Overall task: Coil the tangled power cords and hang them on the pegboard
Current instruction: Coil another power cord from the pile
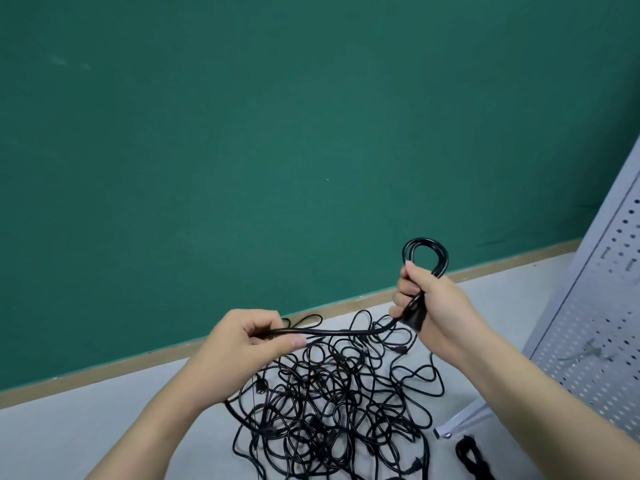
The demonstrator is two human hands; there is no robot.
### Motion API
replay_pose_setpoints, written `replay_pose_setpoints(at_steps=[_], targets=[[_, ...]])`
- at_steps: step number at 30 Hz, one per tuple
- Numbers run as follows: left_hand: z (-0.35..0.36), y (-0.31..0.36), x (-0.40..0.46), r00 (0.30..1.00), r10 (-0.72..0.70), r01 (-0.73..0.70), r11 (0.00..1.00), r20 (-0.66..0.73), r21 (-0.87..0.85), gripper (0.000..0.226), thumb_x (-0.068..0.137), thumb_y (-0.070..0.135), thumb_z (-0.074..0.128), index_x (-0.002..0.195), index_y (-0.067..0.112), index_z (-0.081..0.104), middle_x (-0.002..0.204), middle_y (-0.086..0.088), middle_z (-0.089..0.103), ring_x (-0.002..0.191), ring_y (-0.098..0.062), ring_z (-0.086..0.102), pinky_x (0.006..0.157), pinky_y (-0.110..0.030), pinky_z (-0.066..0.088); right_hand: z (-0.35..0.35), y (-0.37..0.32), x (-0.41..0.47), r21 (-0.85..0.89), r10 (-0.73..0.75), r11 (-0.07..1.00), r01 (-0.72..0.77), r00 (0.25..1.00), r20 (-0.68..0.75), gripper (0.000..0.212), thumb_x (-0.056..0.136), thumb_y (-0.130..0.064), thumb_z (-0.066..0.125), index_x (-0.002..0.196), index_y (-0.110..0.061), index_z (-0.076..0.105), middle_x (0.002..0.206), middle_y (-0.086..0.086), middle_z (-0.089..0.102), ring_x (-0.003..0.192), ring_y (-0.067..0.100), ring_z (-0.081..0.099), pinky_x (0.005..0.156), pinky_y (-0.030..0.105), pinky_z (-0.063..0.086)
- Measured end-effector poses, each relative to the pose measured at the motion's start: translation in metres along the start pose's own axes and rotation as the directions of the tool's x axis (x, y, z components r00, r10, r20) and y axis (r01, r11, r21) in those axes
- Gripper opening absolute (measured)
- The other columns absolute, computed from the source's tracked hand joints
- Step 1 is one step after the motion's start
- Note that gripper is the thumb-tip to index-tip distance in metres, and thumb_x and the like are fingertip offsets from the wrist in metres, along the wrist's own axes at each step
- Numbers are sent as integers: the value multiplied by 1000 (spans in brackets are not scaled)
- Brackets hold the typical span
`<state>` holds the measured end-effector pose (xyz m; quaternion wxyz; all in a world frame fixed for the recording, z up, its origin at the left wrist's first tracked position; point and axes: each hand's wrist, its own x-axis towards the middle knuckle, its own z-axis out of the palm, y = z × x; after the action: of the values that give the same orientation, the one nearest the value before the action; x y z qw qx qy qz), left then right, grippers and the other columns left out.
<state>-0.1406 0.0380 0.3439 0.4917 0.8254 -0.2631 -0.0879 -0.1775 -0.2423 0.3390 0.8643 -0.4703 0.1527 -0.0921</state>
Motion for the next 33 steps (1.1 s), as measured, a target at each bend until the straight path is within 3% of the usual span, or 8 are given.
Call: replay_pose_setpoints(at_steps=[3,7,12,15,17,23,29,33], targets=[[2,12,-2,998,46,-48,998,-50,-37,49,72,61,80,66,15,63,62,-14,33,63,-35,26,60,-38,18,4,2,-4,-83,26,996,-21,998,59,21,107,-29,53,94,-13,55,64,-5,34,56,15,32,50,27,43],[9,22,-3,984,106,-116,991,-146,-62,49,72,64,73,76,15,72,66,-22,48,63,-21,35,62,-32,26,15,4,-18,-247,76,969,-31,982,175,26,105,-34,56,103,-9,59,67,-4,34,54,14,34,48,25,42],[13,31,1,962,99,-122,989,-256,-78,33,78,56,82,67,27,72,59,-1,50,60,-10,39,58,-25,32,37,12,-42,-424,223,904,-48,900,373,56,92,-61,55,111,-9,64,70,-3,37,53,11,38,51,22,39],[16,29,1,963,74,-96,993,-260,-74,40,73,59,79,75,19,71,70,-23,57,63,-17,43,63,-32,34,45,20,-51,-589,298,808,-13,872,389,62,86,-78,52,102,-21,72,67,-12,55,53,1,51,56,20,39],[20,29,1,958,50,-75,994,-281,-80,37,78,45,86,74,15,64,65,-20,52,61,-17,39,60,-31,31,45,23,-56,-631,360,775,-35,845,396,59,84,-81,56,92,-25,71,63,-17,55,51,-4,51,58,20,39],[26,29,2,953,4,-22,998,-304,-59,42,75,30,88,86,12,51,51,5,38,51,-14,28,47,-21,24,48,23,-61,-695,469,719,2,736,488,14,101,-24,59,96,-11,54,66,-5,36,53,9,33,50,20,34],[18,20,3,976,48,-45,999,-213,21,50,72,65,81,83,21,62,56,1,44,53,-15,34,52,-28,29,42,22,-56,-679,504,733,-42,704,500,30,107,-39,50,99,-15,65,73,-6,36,57,9,29,53,22,28],[16,11,4,982,80,-72,996,-169,51,46,85,71,50,82,28,64,66,-2,57,64,-28,49,64,-41,43,37,22,-52,-501,405,860,-99,729,551,32,109,-37,48,103,-11,66,73,-6,39,55,8,30,49,19,31]])
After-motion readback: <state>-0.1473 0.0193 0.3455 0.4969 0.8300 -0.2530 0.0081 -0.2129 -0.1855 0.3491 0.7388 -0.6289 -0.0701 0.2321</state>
